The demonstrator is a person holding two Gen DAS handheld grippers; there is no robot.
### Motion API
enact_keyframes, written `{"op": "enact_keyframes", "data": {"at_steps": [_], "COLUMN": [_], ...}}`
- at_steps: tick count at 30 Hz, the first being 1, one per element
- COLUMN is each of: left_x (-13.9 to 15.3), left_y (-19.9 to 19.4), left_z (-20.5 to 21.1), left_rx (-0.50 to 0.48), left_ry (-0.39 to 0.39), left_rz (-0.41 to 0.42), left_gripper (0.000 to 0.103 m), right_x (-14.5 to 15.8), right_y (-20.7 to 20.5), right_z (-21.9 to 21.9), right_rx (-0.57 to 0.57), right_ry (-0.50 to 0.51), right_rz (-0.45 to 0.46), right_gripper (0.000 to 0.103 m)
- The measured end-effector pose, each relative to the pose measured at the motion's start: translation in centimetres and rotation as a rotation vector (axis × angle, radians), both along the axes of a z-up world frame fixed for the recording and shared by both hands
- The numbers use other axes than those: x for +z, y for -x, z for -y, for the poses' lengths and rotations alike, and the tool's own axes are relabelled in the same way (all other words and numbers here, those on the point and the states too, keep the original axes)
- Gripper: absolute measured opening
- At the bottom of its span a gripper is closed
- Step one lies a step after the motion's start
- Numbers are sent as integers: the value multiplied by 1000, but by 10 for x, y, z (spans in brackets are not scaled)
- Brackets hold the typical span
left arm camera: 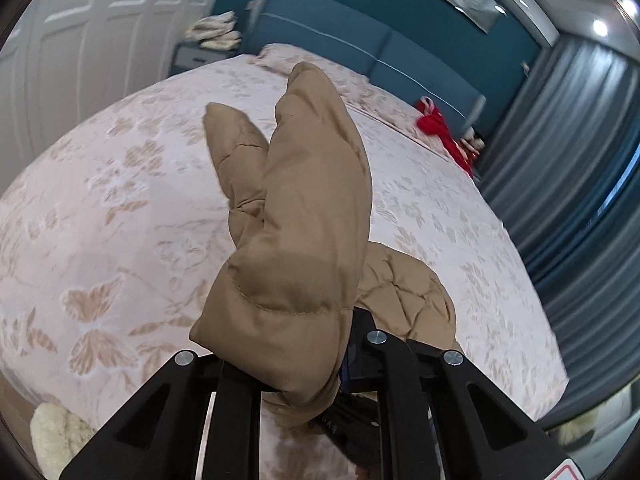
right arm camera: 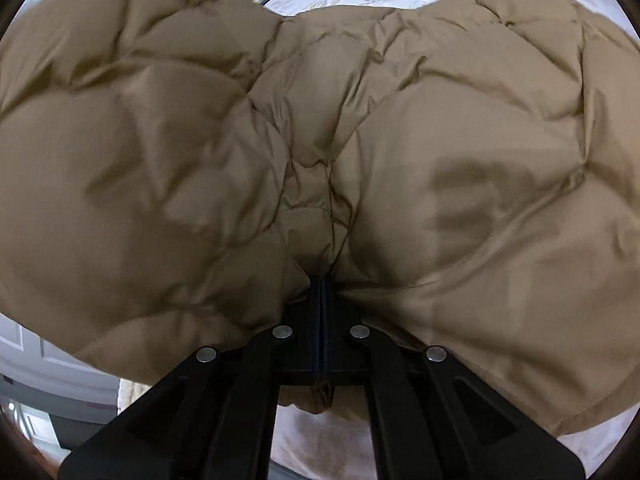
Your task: Fold large clothes
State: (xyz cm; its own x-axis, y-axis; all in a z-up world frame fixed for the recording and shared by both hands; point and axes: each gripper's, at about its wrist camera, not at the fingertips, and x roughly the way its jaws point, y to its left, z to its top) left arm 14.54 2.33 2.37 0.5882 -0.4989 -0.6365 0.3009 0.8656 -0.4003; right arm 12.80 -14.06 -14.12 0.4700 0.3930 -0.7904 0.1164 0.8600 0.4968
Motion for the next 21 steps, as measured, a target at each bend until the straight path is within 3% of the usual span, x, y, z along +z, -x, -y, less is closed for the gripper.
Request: {"op": "enact_keyframes", "data": {"at_steps": [3, 8, 15, 21], "left_x": [5, -2, -28, -74], "left_y": [0, 4, 25, 42], "left_z": [29, 83, 164, 220], "left_rx": [-70, -171, -285, -398], "left_ry": [-22, -58, -152, -248], "left_rz": [19, 20, 21, -29], "left_gripper": [11, 11, 11, 11], "right_x": [21, 61, 62, 58], "right_y": [16, 58, 95, 107], "right_z": [21, 90, 154, 178], "right_rx": [-11, -126, -259, -314], "right_ry": [1, 190, 247, 252], "right_rz": [4, 25, 4, -3], "right_gripper": [0, 0, 0, 0]}}
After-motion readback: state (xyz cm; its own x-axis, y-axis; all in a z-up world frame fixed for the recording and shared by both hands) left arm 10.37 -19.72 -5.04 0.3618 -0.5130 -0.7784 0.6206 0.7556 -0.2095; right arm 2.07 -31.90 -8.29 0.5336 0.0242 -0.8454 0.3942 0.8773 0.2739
